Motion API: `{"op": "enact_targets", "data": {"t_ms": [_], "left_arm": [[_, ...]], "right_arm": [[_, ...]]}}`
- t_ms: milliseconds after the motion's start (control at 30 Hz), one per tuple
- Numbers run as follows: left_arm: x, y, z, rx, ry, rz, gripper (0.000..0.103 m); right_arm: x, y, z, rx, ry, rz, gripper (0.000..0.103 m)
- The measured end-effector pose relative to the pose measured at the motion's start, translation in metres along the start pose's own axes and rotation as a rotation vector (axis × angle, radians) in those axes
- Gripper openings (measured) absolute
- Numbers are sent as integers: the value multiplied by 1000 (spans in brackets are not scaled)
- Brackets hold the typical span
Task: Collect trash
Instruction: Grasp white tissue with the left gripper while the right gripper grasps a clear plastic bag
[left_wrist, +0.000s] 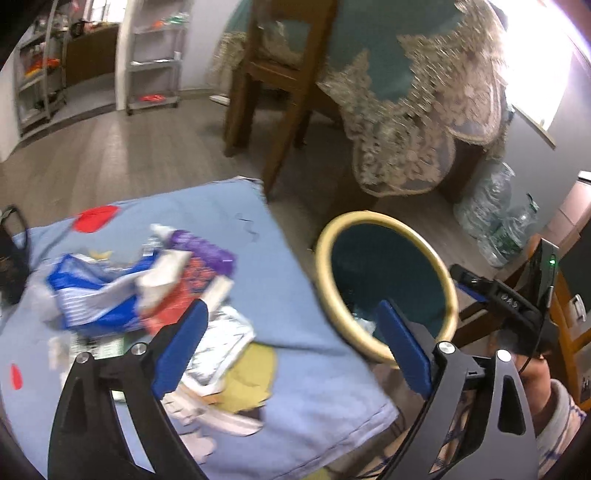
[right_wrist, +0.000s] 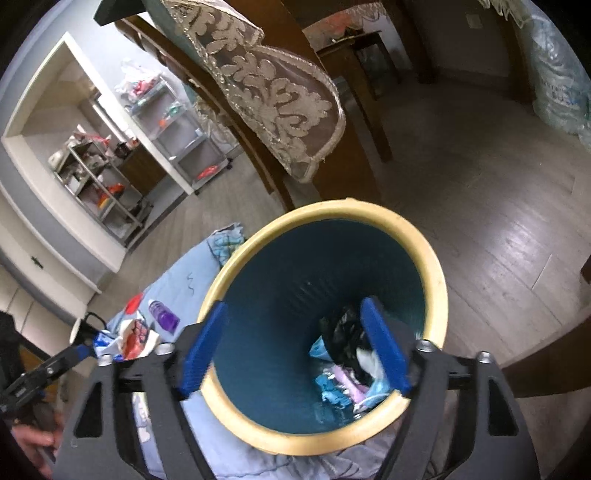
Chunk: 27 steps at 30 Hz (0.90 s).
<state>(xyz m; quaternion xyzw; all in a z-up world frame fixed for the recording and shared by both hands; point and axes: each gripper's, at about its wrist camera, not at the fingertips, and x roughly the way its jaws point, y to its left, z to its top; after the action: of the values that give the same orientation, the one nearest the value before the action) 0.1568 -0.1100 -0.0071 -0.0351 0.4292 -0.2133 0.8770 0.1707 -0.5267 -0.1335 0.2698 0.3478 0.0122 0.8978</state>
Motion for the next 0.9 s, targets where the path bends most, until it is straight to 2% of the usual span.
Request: {"op": "enact_targets", "data": {"t_ms": [167,467,667,833,900], "left_arm": [[-27,40,-8,-43,-31,79,94],[-68,127,-37,-206,-73,238,94],[-70,186,-60,-343,-32,352,94],[-50,205,-64,-395,22,324,90],[-39,207,-65,-391,53,304,80]], "right_arm": [[-6,5,-1,-26,-20,-26,88],[-9,18,-4,-62,-17,-37,89],[-7,33,-8,-105,-1,-39,89],[-7,42,-11,-136,2,-47,89],[-7,44,-13,-148,2,-54,89]]}}
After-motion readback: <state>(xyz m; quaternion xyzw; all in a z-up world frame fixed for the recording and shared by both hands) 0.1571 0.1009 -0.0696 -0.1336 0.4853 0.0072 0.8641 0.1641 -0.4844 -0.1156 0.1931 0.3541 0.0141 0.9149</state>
